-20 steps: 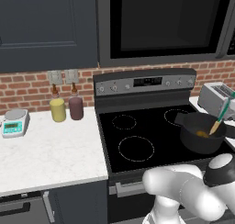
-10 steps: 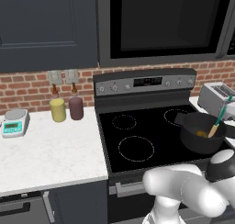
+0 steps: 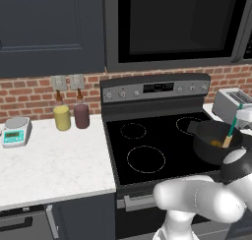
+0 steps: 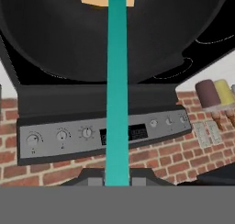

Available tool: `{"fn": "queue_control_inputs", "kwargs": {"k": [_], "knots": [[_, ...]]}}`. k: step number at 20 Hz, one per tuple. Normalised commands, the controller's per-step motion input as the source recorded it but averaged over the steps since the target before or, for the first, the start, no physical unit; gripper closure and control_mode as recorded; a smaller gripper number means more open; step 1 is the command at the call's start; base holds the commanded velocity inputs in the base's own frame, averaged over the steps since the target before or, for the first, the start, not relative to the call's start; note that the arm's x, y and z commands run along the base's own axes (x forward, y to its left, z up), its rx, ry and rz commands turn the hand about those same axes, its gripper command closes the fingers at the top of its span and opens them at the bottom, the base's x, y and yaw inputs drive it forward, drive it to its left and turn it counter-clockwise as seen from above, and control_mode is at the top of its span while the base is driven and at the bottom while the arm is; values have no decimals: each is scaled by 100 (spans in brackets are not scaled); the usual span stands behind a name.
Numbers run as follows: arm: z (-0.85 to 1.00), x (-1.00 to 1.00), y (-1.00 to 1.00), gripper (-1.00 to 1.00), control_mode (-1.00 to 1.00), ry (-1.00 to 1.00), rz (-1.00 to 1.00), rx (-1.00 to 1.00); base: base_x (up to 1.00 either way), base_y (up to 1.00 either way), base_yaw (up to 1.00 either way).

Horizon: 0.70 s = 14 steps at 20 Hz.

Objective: Put the bell pepper and avocado in the pot. Retrieve the spatula and lightly stir the vegetables in the pot.

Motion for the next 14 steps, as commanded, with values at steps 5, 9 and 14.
{"fn": "queue_control_inputs", "kwargs": {"k": [5, 9, 14], "knots": [[-20, 20, 0, 100, -100, 0, 0, 0, 0, 0, 0], [-22, 41, 0, 100, -100, -1, 0, 1, 0, 0, 0], [-7, 39, 0, 100, -100, -1, 0, 1, 0, 0, 0]]}}
